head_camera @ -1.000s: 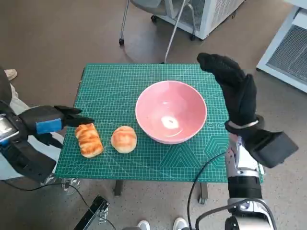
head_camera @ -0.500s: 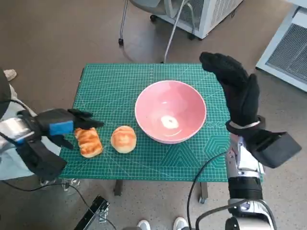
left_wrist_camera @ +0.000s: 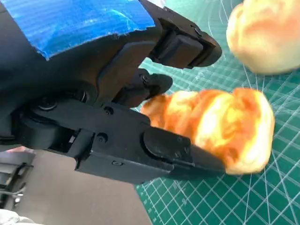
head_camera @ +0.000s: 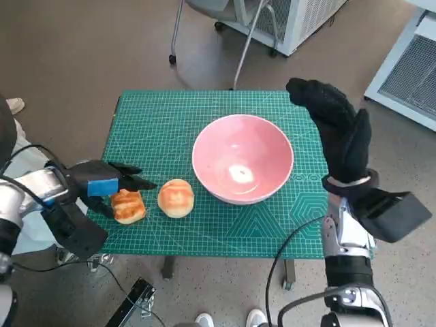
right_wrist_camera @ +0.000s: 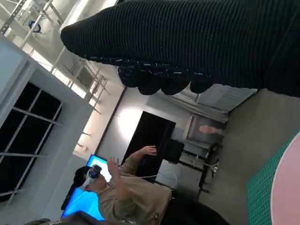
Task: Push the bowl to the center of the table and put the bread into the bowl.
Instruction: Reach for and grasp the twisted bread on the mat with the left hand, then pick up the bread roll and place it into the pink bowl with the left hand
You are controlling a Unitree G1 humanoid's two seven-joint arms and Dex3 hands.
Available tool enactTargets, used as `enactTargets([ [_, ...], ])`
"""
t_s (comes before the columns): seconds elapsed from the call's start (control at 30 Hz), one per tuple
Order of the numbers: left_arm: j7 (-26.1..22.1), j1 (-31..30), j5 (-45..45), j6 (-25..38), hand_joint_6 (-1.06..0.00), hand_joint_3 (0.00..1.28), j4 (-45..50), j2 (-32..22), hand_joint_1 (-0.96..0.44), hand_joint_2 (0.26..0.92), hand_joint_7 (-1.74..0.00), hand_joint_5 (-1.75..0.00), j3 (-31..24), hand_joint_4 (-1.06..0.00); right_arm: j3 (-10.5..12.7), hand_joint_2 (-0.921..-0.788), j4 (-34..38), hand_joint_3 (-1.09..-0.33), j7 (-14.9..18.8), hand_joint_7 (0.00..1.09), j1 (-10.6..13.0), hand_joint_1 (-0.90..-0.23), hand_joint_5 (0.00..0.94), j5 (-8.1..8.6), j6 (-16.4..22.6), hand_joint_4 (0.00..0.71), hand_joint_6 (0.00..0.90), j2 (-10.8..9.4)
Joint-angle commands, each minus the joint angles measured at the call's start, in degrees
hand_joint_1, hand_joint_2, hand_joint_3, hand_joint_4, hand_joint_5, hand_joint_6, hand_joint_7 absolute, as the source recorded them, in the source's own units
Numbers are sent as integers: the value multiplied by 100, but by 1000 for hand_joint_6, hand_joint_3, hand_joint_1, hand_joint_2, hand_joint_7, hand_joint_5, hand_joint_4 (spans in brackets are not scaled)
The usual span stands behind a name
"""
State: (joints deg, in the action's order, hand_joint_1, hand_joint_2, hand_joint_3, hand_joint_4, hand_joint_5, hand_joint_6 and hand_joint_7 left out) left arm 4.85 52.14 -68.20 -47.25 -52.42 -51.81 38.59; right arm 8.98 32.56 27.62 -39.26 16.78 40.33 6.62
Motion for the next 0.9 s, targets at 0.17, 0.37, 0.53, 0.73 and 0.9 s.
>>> enactTargets([
  [0.17,404,247,-500,380,-465,192,-554,312,111,917,-37,-29,573,-334,33,-921,-55,-784,20,826,175,-653,22,46,-99,336,-1,54],
  [0.37,768,354,-688,621,-642,269,-920,519,134,921,-77,-49,915,-519,39,-921,-28,-785,21,825,165,-650,24,63,-79,339,-1,59],
  [0.53,1152,480,-797,759,-624,230,-1184,622,39,921,-999,-833,1153,-510,44,-921,6,-782,5,827,151,-652,26,53,-33,343,-1,62],
  [0.73,1444,651,-724,766,-575,213,-1311,602,5,886,-1274,-1205,1284,-569,41,-921,-3,-781,13,828,145,-652,29,70,-33,348,-1,53],
  [0.9,1586,702,-640,882,-550,605,-1418,600,2,674,-1394,-1355,1303,-557,40,-921,16,-781,18,826,139,-653,30,78,-37,349,-1,46],
])
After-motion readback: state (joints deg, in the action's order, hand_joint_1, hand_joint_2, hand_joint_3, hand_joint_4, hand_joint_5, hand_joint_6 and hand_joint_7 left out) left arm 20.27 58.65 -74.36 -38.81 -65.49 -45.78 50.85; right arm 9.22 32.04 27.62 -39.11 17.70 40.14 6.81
